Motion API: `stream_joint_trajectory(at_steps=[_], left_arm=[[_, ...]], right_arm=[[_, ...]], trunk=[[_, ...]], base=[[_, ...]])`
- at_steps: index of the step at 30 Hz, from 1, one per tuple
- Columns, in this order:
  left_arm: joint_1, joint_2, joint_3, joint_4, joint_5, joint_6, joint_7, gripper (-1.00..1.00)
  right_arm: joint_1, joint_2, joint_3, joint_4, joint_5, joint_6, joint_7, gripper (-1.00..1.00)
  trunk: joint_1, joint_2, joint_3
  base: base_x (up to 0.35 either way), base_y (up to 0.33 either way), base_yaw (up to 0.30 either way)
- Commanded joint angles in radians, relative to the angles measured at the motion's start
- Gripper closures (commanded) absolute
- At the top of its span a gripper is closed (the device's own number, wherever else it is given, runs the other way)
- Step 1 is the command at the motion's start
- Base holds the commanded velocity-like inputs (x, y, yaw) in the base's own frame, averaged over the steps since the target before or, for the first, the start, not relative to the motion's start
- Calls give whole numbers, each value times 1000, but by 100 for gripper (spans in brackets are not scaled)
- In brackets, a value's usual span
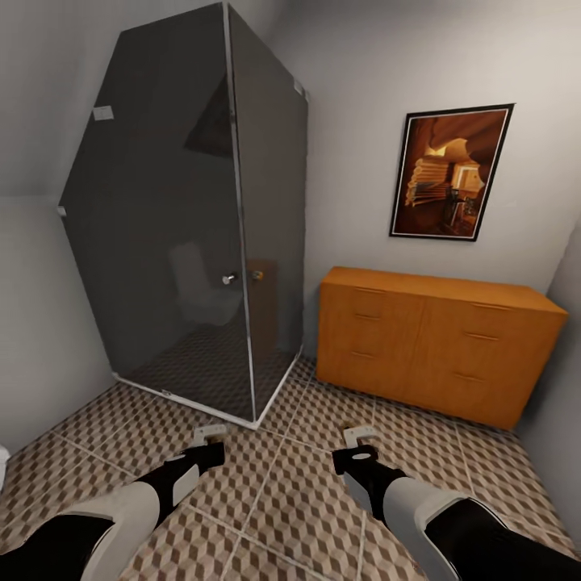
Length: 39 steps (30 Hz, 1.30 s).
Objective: Take the four mousetraps from the cabinet in the bathroom and place them on the bathroom floor. Make sure all four end up on the same floor surface, and ensure that at least two of them are either under or directly next to the same bathroom sink.
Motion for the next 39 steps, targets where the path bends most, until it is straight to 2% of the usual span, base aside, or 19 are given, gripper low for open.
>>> stream_joint_trajectory(at_steps=[1,25,39], left_arm=[[-1,0,-8,2,9,-4,-3,100],[-1,5,-10,6,10,-7,-10,100],[-1,-1,-10,6,10,-7,-10,100]], right_arm=[[-1,1,9,1,-9,2,-1,100],[-1,1,9,1,-10,1,-1,100],[-1,1,9,1,-10,2,-1,100]], trunk=[[0,-1,-1],[0,-1,-1],[0,-1,-1]], base=[[0,0,295],[0,0,296],[0,0,295]])
